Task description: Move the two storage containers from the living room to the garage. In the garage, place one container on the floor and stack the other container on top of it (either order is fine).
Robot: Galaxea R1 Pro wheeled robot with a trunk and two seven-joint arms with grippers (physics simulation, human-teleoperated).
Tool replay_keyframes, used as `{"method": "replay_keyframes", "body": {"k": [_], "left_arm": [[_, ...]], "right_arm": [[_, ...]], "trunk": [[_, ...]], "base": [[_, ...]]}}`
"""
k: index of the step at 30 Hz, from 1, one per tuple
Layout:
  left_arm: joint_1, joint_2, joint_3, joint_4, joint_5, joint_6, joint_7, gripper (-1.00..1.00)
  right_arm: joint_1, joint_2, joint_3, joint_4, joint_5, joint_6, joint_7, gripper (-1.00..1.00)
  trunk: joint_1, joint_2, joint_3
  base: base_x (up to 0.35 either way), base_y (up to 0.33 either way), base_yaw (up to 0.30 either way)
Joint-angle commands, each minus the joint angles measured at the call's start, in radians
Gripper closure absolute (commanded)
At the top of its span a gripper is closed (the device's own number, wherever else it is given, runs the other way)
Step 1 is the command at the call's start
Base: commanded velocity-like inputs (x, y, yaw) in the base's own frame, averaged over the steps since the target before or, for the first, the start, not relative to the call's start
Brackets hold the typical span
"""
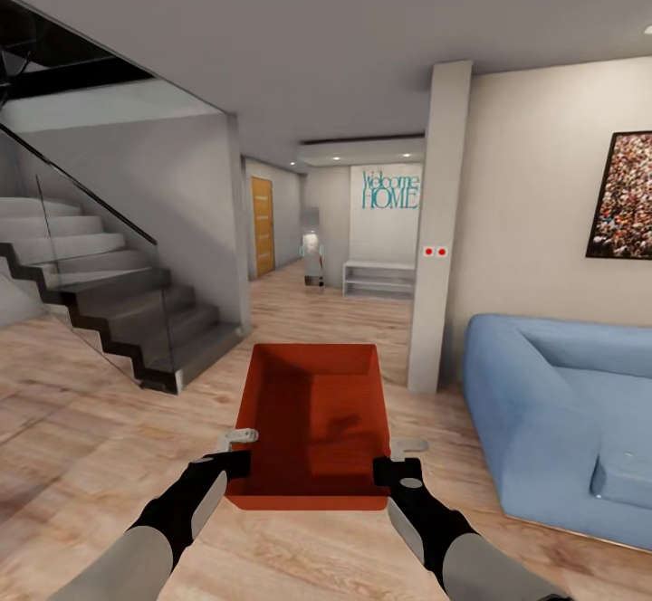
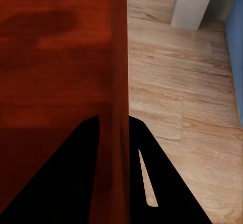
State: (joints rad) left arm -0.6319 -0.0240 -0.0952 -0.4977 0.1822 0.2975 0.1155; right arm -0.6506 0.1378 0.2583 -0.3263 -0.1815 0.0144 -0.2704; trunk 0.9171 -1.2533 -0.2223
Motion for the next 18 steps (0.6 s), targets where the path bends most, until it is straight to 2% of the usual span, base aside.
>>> {"method": "replay_keyframes", "body": {"k": [1, 18], "left_arm": [[0.000, 0.003, 0.002, -0.001, -0.009, 0.007, 0.029, 1.00], [0.000, 0.004, 0.002, -0.002, -0.009, 0.007, 0.029, 1.00]], "right_arm": [[-0.001, -0.001, -0.017, -0.005, 0.013, 0.001, -0.059, 1.00], [-0.001, 0.000, -0.017, -0.005, 0.013, 0.000, -0.059, 1.00]], "trunk": [[0.001, -0.001, -0.001], [0.001, -0.001, -0.001]], "base": [[0.321, 0.000, 0.000], [0.321, 0.000, 0.000]]}}
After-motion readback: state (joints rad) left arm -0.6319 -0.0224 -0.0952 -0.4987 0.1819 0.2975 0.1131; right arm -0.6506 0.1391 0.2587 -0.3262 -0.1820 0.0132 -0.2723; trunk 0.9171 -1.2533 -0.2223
